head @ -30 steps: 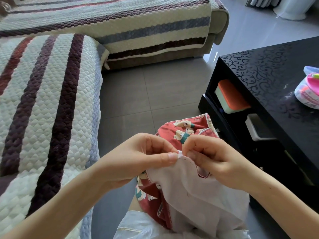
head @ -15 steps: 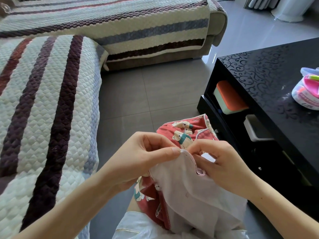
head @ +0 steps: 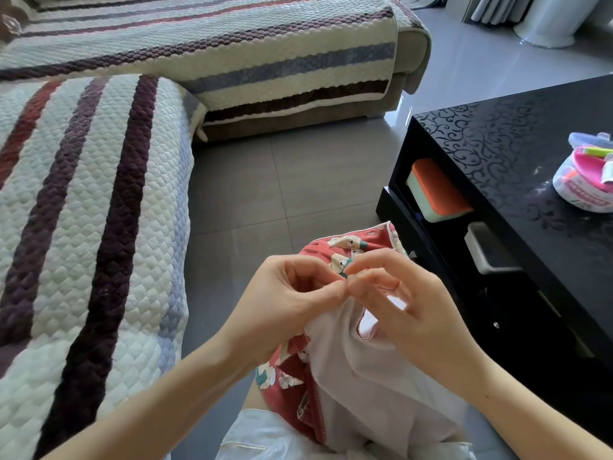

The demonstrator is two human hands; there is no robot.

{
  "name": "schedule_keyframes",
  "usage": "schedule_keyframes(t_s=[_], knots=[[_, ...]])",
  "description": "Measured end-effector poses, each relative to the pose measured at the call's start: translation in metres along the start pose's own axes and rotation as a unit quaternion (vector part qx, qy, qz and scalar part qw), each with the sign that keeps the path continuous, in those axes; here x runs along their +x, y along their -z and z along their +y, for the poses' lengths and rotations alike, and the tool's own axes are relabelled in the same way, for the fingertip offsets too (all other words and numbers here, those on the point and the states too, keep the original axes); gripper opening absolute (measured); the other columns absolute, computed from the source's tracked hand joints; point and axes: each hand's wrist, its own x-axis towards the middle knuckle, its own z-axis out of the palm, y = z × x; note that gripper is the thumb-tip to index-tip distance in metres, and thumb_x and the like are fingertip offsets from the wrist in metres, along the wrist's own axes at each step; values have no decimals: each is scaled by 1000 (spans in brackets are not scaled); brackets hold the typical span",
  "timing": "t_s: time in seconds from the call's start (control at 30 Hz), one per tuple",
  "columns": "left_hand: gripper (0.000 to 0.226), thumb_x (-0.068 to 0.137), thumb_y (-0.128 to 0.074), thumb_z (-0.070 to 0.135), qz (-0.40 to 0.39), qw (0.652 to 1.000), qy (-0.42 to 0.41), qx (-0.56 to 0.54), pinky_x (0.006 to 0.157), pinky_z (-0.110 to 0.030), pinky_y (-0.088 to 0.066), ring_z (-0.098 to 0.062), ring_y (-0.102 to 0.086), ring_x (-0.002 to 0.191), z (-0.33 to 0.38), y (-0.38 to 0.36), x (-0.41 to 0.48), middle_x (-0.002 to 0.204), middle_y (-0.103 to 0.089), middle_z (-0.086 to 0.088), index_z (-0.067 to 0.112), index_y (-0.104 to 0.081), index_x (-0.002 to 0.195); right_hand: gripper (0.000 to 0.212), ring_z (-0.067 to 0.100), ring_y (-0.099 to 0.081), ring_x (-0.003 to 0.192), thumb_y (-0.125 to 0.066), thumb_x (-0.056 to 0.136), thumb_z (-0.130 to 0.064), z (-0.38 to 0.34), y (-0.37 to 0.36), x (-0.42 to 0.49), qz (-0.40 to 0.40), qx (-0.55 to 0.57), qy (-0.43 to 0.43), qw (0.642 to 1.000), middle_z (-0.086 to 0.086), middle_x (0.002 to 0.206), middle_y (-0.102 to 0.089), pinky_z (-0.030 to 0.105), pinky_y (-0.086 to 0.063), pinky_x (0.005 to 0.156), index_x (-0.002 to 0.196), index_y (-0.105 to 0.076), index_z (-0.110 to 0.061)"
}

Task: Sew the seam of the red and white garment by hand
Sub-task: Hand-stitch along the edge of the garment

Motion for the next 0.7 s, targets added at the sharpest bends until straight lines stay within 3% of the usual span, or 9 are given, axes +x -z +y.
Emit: schedule_keyframes(t_s=[0.1,0.2,0.33,0.47,0.57,0.7], knots=[[16,81,-71,7,3,1000,8,-5,40,-14,-31,-6,-43,45,0,-1,0,52,-55,0,1,-70,67,10,11,-66,87,-65,89,-25,0,-2,2,36,-60,52,996,-12,88,-68,17,-51,69,87,-69,-17],[11,80,-70,2,16,996,70,-48,42,-15,-38,-8,-51,48,0,-3,0,57,-62,-3,1,-72,69,20,17,-63,97,-61,88,-25,1,-2,2,87,-138,140,977,-10,96,-65,33,-51,78,79,-70,-10],[13,77,-70,-3,68,991,111,-27,41,-14,-39,-7,-54,48,-6,-8,1,54,-64,-2,2,-72,66,8,21,-62,102,-59,89,-18,-12,5,-1,94,-82,201,972,-6,96,-66,38,-48,84,83,-65,-17],[23,82,-66,0,58,988,140,-36,45,-12,-42,-3,-60,52,-6,-5,-1,60,-68,1,11,-74,63,15,26,-70,91,-58,90,-25,-21,22,5,48,111,90,989,3,86,-73,37,-53,82,86,-57,-11],[28,81,-66,6,54,986,145,-60,54,-14,-46,-3,-63,60,-2,1,4,65,-70,2,19,-74,58,20,31,-70,72,-62,86,-32,-21,34,11,0,267,25,963,10,71,-69,36,-55,75,85,-57,-13],[22,82,-63,2,63,979,157,-110,42,-10,-40,-3,-58,48,8,5,14,57,-64,3,12,-68,64,22,19,-50,48,-68,82,-34,-19,47,22,-3,302,0,953,2,56,-49,29,-49,55,86,-58,-14]])
